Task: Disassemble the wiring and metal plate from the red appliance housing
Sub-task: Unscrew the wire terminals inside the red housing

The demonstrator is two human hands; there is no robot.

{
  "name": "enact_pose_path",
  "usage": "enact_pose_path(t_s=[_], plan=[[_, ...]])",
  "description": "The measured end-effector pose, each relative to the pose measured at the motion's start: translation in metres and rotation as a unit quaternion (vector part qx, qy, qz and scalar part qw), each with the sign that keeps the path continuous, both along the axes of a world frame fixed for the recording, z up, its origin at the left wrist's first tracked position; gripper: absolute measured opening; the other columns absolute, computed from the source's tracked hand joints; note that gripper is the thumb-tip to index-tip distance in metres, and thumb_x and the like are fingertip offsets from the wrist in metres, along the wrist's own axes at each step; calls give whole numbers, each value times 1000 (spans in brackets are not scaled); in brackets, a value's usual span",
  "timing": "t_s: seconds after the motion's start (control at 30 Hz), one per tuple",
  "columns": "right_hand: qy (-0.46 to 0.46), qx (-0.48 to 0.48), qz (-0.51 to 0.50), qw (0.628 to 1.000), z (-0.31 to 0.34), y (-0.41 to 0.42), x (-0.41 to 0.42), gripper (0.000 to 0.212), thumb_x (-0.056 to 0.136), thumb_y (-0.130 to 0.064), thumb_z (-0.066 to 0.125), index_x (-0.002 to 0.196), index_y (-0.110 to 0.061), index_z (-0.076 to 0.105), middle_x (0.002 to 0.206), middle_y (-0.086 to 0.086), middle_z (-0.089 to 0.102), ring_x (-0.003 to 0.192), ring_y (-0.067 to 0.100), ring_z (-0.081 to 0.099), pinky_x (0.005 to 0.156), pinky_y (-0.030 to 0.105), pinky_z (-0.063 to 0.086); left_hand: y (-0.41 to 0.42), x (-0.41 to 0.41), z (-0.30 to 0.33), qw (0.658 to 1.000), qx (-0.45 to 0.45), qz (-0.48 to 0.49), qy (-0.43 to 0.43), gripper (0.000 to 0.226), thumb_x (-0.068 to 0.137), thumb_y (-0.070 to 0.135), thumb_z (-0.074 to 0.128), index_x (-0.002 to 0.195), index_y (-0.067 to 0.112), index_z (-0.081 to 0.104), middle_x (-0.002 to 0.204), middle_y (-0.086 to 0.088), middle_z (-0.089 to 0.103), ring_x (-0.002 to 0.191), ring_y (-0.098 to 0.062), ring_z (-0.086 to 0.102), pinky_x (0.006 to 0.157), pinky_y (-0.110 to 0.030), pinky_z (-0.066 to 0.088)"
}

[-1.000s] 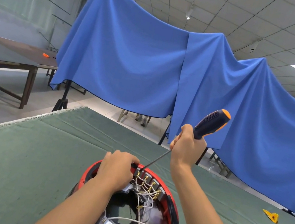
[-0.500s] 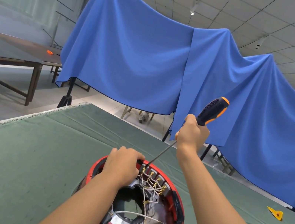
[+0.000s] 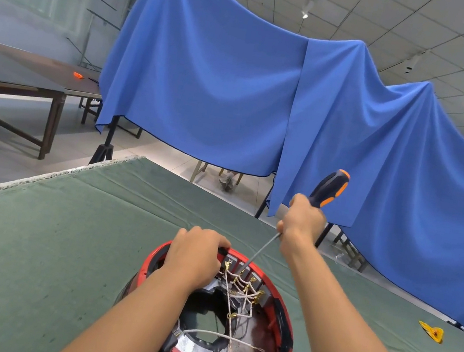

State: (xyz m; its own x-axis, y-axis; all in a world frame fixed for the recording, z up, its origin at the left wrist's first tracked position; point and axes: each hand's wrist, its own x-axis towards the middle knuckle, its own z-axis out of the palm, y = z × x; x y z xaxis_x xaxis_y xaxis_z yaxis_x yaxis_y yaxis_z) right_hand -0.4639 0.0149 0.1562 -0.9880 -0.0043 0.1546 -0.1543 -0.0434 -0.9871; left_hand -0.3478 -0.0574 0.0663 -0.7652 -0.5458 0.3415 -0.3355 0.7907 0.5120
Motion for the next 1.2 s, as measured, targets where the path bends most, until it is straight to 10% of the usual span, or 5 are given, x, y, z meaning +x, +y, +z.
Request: enact_pose_path(t_s=[0.57, 0.83, 1.03, 1.2], plan=[[144, -172, 75, 972, 12, 35, 43, 33, 79, -3, 48, 53, -14, 30, 41, -5, 25, 35, 13, 20, 36, 17, 22, 4, 6, 5, 998, 5, -44, 39, 37, 76, 6, 48, 103, 25, 65, 108, 2, 62, 106, -21, 49, 89, -30, 36], [216, -134, 66, 965, 0, 52, 55, 27, 71, -11, 50, 51, -14, 31, 41, -2, 27, 35, 13, 25, 36, 17, 24, 17, 9, 6, 983, -103, -113, -103, 22, 83, 34, 42, 98, 21, 34, 111, -3, 50, 101, -23, 40, 96, -43, 29], [225, -133, 67, 963, 0, 57, 57, 33, 76, -4, 50, 51, -14, 30, 41, -4, 26, 34, 11, 25, 35, 19, 26, 28, 1, 13, 951, -190, -56, -239, 53, 99, 37, 22, 141, 6, 27, 152, -11, 22, 138, -29, 23, 106, -51, 22], [224, -144, 72, 961, -2, 62, 60, 30, 74, -6, 49, 53, -13, 30, 42, -3, 25, 34, 11, 23, 36, 19, 25, 30, 3, 18, 947, -221, -15, -232, 38, 96, 28, 32, 125, 9, 45, 131, -11, 46, 121, -31, 41, 97, -50, 28]])
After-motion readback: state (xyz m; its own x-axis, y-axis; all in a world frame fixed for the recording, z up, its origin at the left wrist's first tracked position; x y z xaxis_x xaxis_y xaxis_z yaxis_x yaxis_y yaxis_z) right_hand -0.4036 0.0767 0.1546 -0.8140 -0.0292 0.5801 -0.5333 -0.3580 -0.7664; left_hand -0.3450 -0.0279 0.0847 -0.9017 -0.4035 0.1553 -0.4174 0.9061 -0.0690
